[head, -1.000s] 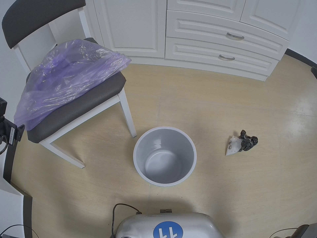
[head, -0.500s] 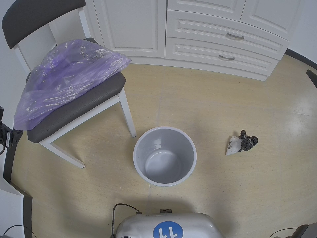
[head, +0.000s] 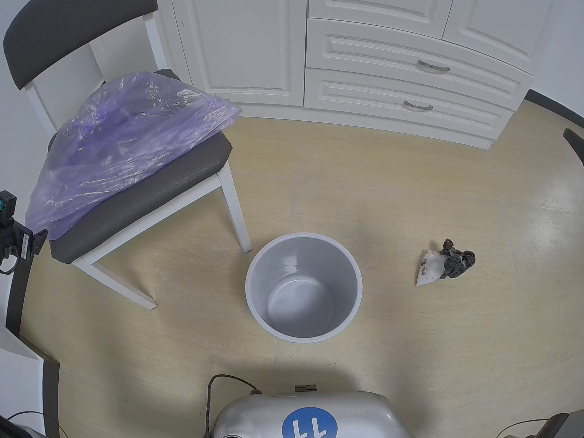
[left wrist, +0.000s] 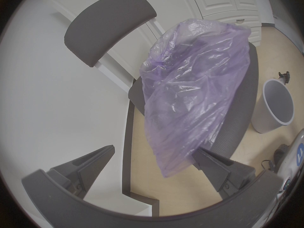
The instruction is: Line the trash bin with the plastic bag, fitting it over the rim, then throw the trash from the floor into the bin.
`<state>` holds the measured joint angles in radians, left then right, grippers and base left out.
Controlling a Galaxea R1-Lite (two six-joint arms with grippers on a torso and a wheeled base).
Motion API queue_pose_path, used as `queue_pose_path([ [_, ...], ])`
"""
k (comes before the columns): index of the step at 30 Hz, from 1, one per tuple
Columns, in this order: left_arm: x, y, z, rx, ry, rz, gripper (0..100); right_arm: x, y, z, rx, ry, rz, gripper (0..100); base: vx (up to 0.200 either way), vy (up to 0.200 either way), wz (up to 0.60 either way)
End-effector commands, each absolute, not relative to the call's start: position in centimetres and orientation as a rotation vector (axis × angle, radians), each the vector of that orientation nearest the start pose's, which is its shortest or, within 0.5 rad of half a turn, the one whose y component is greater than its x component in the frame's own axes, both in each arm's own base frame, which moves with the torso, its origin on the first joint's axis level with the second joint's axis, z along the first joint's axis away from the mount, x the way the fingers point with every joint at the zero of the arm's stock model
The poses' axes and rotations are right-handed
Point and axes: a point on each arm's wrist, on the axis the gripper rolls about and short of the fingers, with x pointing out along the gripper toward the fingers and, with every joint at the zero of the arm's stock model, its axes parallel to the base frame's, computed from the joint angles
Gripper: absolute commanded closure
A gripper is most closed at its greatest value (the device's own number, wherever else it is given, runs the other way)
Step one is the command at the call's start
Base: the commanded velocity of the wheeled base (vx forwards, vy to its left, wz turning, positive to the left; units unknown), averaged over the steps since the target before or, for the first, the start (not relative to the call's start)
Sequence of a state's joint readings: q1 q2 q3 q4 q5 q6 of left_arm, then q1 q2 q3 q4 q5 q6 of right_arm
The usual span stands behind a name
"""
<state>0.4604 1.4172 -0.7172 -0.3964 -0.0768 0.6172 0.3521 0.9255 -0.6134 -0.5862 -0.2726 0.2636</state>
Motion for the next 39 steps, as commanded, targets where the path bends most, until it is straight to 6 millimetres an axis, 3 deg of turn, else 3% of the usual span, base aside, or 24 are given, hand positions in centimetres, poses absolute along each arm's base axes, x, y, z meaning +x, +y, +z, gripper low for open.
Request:
queue_pose_path([
  [1,22.5,11.1,19.8,0.507,0.429,0.271,0,10.2,3.1,28.6,0.349,-0.254,0.116,0,0.000,0.000,0.00],
  [13,22.5,11.1,21.4,0.486,0.305,0.310,0,10.2,3.1,28.6,0.350,-0.257,0.118,0,0.000,0.000,0.00],
  [29,23.9,11.4,21.3,0.444,0.260,0.316,0,10.1,3.1,28.6,0.351,-0.256,0.121,0,0.000,0.000,0.00],
  [39,23.7,11.3,21.5,0.447,0.250,0.319,0,10.0,3.5,28.5,0.355,-0.248,0.149,0,0.000,0.000,0.00],
])
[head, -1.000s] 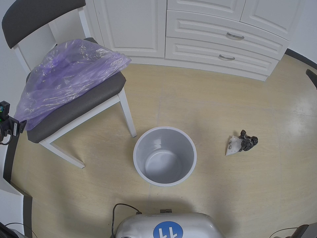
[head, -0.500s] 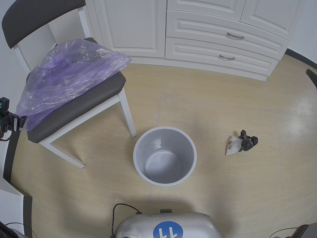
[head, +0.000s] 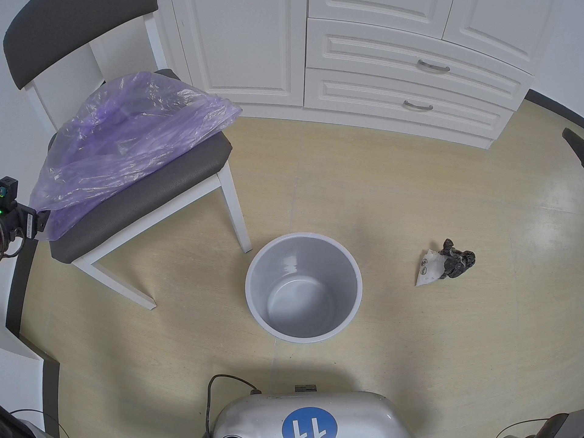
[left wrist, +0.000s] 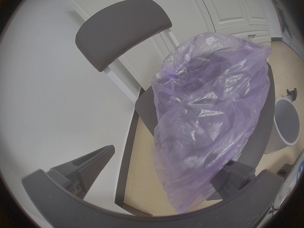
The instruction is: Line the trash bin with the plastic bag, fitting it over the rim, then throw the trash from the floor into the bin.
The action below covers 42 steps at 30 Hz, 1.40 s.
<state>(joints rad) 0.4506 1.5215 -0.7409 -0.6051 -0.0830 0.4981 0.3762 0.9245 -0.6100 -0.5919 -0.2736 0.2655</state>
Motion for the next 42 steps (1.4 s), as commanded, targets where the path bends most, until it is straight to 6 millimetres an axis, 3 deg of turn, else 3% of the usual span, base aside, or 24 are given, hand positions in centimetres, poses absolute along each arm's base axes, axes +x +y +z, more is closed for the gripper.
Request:
queue_pose_path([
  [1,23.7,11.3,21.5,0.447,0.250,0.319,0,10.0,3.5,28.5,0.357,-0.247,0.151,0,0.000,0.000,0.00],
  [42,23.9,11.4,21.9,0.453,0.235,0.321,0,9.7,4.6,28.3,0.456,-0.201,0.294,0,0.000,0.000,0.00],
])
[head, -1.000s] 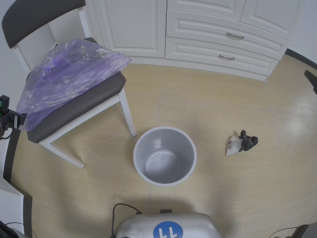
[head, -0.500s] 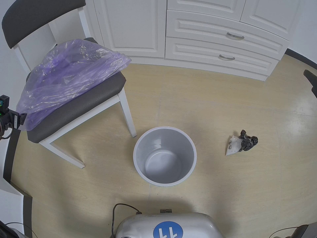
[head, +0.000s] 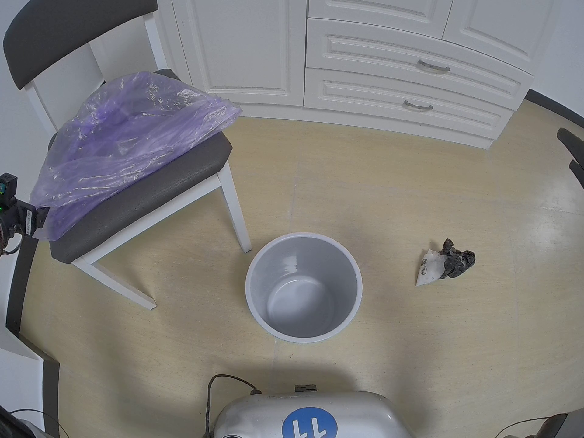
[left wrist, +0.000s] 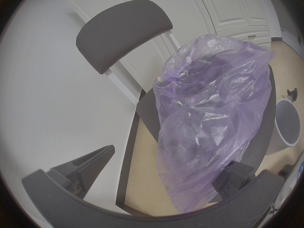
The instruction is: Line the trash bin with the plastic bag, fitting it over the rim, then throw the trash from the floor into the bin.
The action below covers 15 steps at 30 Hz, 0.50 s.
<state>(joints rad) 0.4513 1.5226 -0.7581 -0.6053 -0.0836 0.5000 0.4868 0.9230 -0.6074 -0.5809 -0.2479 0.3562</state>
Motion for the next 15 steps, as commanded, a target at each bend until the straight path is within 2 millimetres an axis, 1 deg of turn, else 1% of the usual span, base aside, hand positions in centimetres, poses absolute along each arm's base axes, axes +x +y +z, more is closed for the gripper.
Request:
queue_pose_path([
  [1,23.88,11.35,21.88,0.453,0.235,0.321,0,9.72,4.60,28.32,0.459,-0.197,0.297,0,0.000,0.000,0.00],
  [15,23.95,11.39,21.85,0.453,0.237,0.322,0,9.67,4.62,28.29,0.477,-0.192,0.316,0,0.000,0.000,0.00],
])
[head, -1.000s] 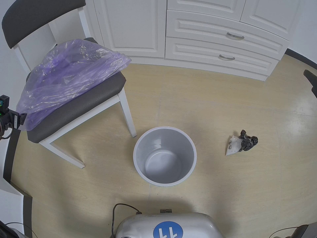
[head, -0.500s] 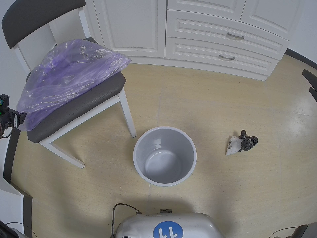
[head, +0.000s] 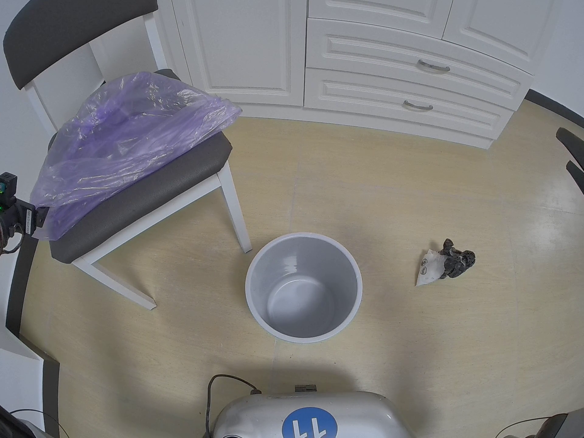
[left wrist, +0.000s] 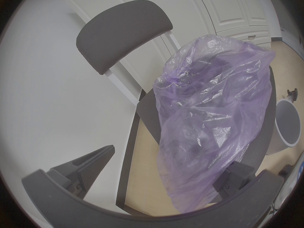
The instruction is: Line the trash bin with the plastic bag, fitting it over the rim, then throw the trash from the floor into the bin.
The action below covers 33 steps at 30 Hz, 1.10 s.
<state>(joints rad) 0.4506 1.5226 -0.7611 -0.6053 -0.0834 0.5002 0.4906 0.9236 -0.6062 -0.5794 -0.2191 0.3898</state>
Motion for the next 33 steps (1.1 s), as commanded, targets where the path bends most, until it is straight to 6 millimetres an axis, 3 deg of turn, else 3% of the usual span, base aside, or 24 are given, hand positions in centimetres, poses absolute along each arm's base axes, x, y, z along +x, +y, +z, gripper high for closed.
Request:
queue_pose_path([
  [1,24.0,11.4,21.9,0.452,0.234,0.323,0,9.7,4.6,28.3,0.477,-0.192,0.316,0,0.000,0.000,0.00],
  [9,24.1,11.2,22.0,0.455,0.230,0.313,0,9.6,4.6,28.4,0.476,-0.194,0.317,0,0.000,0.000,0.00],
  [10,24.2,11.1,22.0,0.456,0.229,0.308,100,9.6,4.6,28.4,0.476,-0.194,0.317,0,0.000,0.000,0.00],
  [20,23.8,10.6,21.7,0.451,0.235,0.297,100,9.9,4.7,28.2,0.472,-0.183,0.317,0,0.000,0.000,0.00],
  [24,23.2,9.8,22.6,0.455,0.195,0.291,100,10.6,5.3,27.6,0.460,-0.145,0.316,0,0.000,0.000,0.00],
  [33,21.2,5.8,25.7,0.391,0.021,0.114,100,12.4,7.2,25.8,0.425,-0.040,0.340,0,0.000,0.000,0.00],
])
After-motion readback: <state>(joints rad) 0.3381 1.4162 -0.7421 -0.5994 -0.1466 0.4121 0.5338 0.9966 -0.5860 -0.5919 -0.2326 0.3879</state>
